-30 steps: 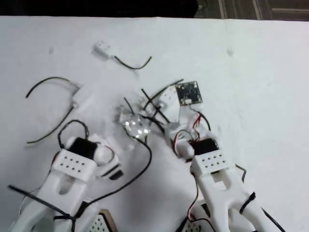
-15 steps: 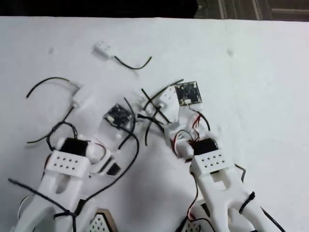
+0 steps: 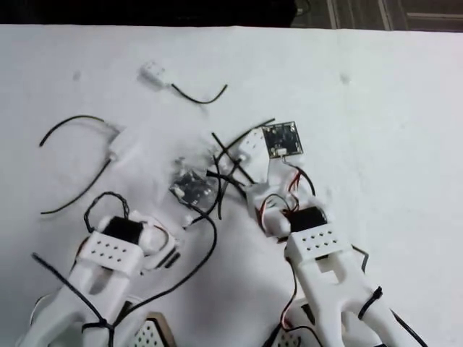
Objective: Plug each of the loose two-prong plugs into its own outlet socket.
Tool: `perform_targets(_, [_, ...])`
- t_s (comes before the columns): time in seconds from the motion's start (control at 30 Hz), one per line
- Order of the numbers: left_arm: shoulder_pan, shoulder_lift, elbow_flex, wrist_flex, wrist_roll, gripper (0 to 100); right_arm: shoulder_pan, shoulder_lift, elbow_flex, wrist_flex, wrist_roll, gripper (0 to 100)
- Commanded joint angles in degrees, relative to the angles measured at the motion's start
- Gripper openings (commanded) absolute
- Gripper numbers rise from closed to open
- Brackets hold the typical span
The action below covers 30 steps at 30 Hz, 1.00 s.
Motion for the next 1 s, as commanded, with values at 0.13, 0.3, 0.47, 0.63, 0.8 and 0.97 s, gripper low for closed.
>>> perform_targets(0.13, [-5.4,-0.7,0.4,-1.1,-12.7,7,0.7,-0.4,-0.5,-0.7,-0.4,2.2])
perform_targets(0.3, [-8.0,-0.8,-4.0,2.5,-10.2,23,0.7,-0.4,-0.5,-0.7,-0.4,2.3])
perform_targets(0.47, [-9.8,-0.8,-13.5,8.7,-8.1,25,0.7,-0.4,-0.5,-0.9,-0.4,2.3])
perform_targets(0.63, [-10.1,-0.8,-21.6,12.5,-7.7,25,0.7,-0.4,-0.5,-1.0,-0.4,2.3])
perform_targets(0.8, [-10.1,-0.8,-27.9,10.4,-2.7,26,2.0,-0.4,-0.6,-1.0,-0.4,2.3])
perform_targets(0.97, [-10.1,-0.4,-31.1,4.5,0.5,26,2.2,-0.4,-0.9,-1.1,-0.4,2.3])
